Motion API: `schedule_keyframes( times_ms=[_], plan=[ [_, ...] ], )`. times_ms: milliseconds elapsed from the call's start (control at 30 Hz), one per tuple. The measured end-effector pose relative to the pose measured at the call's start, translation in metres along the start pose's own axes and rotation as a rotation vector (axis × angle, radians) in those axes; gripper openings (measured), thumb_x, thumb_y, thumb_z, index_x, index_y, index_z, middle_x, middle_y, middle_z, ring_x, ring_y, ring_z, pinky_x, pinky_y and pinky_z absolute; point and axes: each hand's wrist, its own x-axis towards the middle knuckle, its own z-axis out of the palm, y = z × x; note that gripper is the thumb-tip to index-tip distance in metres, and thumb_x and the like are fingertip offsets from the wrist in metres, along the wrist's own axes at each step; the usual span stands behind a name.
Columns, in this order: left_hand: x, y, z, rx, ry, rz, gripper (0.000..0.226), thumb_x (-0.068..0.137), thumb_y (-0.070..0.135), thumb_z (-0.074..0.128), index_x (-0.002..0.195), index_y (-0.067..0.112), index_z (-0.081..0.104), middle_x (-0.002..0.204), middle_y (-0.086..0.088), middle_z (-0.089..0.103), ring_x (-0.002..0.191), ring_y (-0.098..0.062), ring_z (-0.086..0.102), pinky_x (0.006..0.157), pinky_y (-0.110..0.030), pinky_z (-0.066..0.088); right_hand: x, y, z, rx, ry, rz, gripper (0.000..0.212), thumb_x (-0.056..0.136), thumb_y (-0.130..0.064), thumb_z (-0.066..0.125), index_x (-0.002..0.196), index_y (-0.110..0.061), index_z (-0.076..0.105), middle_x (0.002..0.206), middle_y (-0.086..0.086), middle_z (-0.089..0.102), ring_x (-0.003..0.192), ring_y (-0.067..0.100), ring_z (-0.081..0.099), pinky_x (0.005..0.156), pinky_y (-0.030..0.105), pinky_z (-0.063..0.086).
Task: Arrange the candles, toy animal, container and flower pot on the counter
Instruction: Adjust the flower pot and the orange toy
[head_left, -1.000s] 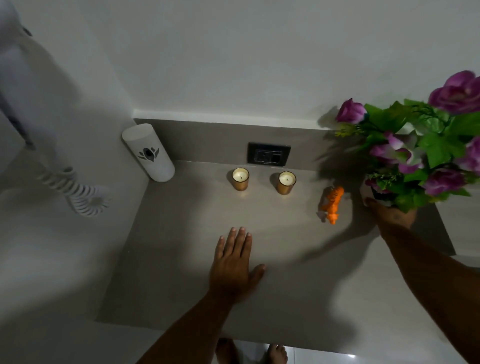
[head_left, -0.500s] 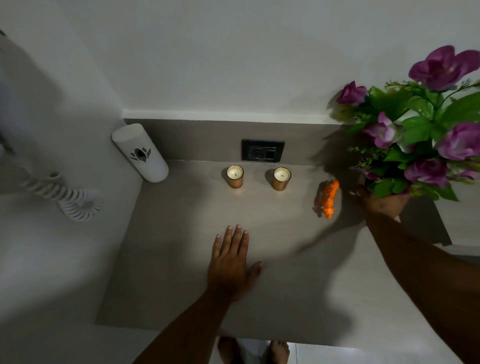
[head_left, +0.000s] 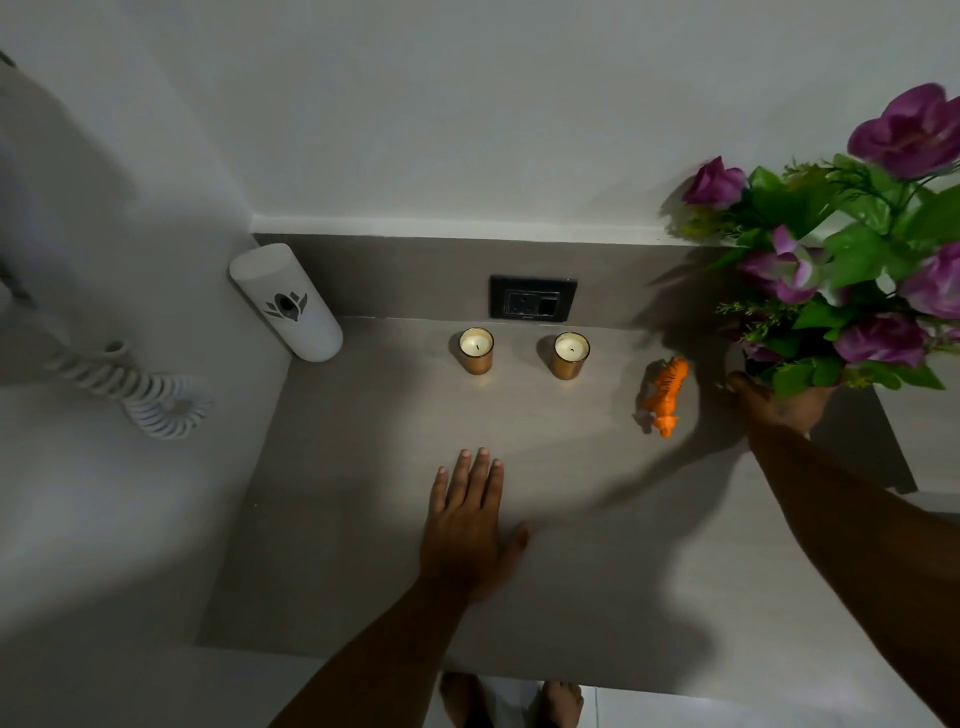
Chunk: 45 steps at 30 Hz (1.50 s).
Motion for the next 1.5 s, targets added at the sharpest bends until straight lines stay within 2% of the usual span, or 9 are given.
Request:
schedule_keyframes(
  times_ms=[167,333,433,667,800,867,1067,1333,1500],
  plan=[
    [0.000,0.000,-0.002,0.011,-0.009,0.002,0.087,0.095,0.076,0.025,0.158,0.016,0.022,0.168,-0.008,0.017,0.156,-0.028,0.007,0.123,-0.055,0.019,0.007,0.006,-0.011,-0.116,-0.032,0.113,0.102,0.071,-0.017,0.085,0.152,-0.006,0.023,0.156,0.011,0.031,0.143,0.024,0.030,0.113,0.022,0.023],
    [0.000,0.000,-0.001,-0.002,0.004,0.004,0.088,0.094,0.076,0.030,0.158,0.016,0.021,0.168,-0.008,0.017,0.156,-0.027,0.006,0.124,-0.054,0.017,-0.016,-0.006,-0.014,-0.104,0.065,0.210,0.120,0.068,-0.017,0.088,0.154,-0.009,0.005,0.155,0.015,0.031,0.142,0.028,0.031,0.118,0.036,0.023],
    [-0.001,0.000,0.000,-0.026,0.028,0.006,0.085,0.095,0.072,0.032,0.158,0.016,0.022,0.168,-0.008,0.018,0.156,-0.026,0.006,0.124,-0.054,0.017,-0.061,-0.003,-0.009,-0.100,0.071,0.197,0.097,0.079,-0.024,0.080,0.153,-0.015,0.019,0.149,0.015,0.042,0.134,0.029,0.045,0.113,0.044,0.036],
    [-0.002,0.001,-0.002,0.003,-0.012,-0.016,0.083,0.097,0.073,0.020,0.160,0.019,0.012,0.169,-0.004,0.008,0.157,-0.024,0.000,0.125,-0.053,0.013,-0.135,0.010,0.009,-0.243,-0.299,-0.151,0.075,0.081,-0.044,0.075,0.146,-0.027,0.041,0.154,0.004,0.038,0.139,0.019,0.035,0.110,0.033,0.033],
    [-0.001,0.000,-0.003,0.016,-0.025,-0.014,0.084,0.096,0.073,0.018,0.160,0.019,0.012,0.169,-0.005,0.007,0.157,-0.025,0.001,0.126,-0.053,0.012,-0.123,0.005,0.022,-0.247,-0.294,-0.162,0.054,0.087,-0.020,0.072,0.138,-0.016,0.055,0.146,0.014,0.049,0.136,0.029,0.043,0.113,0.047,0.037],
    [-0.001,0.000,-0.003,0.012,-0.019,-0.010,0.084,0.096,0.073,0.019,0.160,0.019,0.012,0.169,-0.005,0.008,0.157,-0.024,0.001,0.126,-0.051,0.010,-0.117,0.006,0.023,-0.243,-0.305,-0.115,0.051,0.087,-0.015,0.071,0.136,-0.017,0.056,0.145,0.013,0.050,0.133,0.030,0.047,0.113,0.043,0.037],
    [-0.002,0.001,-0.004,-0.005,0.004,-0.013,0.082,0.097,0.071,0.021,0.159,0.018,0.018,0.169,-0.005,0.014,0.157,-0.024,0.005,0.125,-0.052,0.015,-0.107,0.011,0.022,-0.295,-0.307,-0.146,0.048,0.087,-0.017,0.071,0.132,-0.020,0.059,0.130,0.005,0.060,0.117,0.027,0.057,0.104,0.031,0.041],
    [-0.001,-0.001,0.000,-0.025,0.024,-0.012,0.081,0.097,0.070,0.024,0.159,0.020,0.017,0.169,-0.004,0.015,0.157,-0.022,0.004,0.125,-0.050,0.013,-0.111,0.001,0.019,-0.337,-0.312,-0.089,0.068,0.079,-0.025,0.080,0.141,-0.021,0.051,0.148,0.011,0.045,0.135,0.031,0.043,0.113,0.043,0.035],
    [0.000,-0.001,0.002,-0.037,0.026,-0.053,0.081,0.096,0.072,0.020,0.160,0.023,0.013,0.169,-0.001,0.011,0.157,-0.020,0.002,0.127,-0.046,0.008,-0.142,-0.018,0.010,-0.373,-0.245,-0.335,0.070,0.078,-0.036,0.080,0.138,-0.025,0.045,0.135,0.003,0.043,0.120,0.020,0.049,0.098,0.030,0.044]
  ],
)
